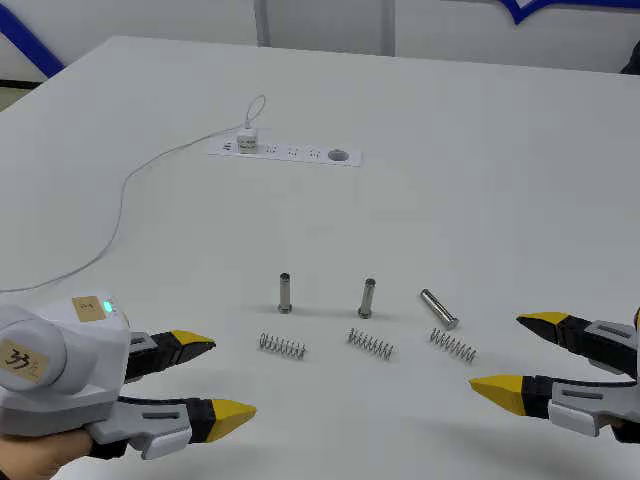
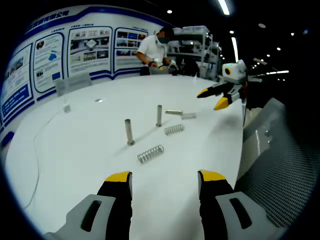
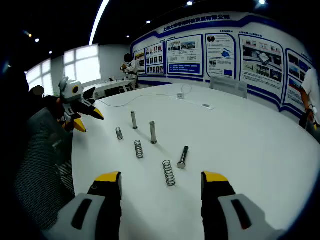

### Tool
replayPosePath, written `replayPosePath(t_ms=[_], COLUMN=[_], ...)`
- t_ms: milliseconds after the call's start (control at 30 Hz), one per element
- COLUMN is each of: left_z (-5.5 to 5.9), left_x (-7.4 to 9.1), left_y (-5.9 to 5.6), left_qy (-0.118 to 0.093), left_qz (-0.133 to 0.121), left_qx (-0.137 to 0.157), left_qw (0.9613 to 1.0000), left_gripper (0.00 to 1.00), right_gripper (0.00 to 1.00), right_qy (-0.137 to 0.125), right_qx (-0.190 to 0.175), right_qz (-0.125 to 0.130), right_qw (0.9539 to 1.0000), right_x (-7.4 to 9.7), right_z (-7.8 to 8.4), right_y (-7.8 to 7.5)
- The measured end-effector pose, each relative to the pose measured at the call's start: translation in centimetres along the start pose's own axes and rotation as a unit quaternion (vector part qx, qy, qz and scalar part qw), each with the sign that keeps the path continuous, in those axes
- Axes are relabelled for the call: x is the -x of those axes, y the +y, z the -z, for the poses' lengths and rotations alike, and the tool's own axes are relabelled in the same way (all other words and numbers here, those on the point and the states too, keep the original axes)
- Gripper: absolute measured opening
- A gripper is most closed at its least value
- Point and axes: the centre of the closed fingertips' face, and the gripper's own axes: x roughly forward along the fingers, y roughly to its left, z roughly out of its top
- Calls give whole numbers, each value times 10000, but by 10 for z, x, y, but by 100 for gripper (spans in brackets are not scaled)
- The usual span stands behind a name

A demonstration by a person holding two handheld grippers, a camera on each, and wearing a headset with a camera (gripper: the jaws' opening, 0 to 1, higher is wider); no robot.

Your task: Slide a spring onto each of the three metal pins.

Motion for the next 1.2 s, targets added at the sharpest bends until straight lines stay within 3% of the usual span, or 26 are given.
replayPosePath(t_ms=[900, 1200], left_z=[0, -1], left_x=[1, 2], left_y=[1, -1], left_qy=[-11, 3], left_qz=[-2, 3], left_qx=[7, -25], left_qw=[10000, 10000], left_gripper=[53, 53], right_gripper=[58, 49], right_qy=[128, 204], right_qx=[-154, -68], right_qz=[138, 251], right_qw=[9997, 9995], right_x=[4, -4], right_z=[-4, -23], right_y=[-10, -24])
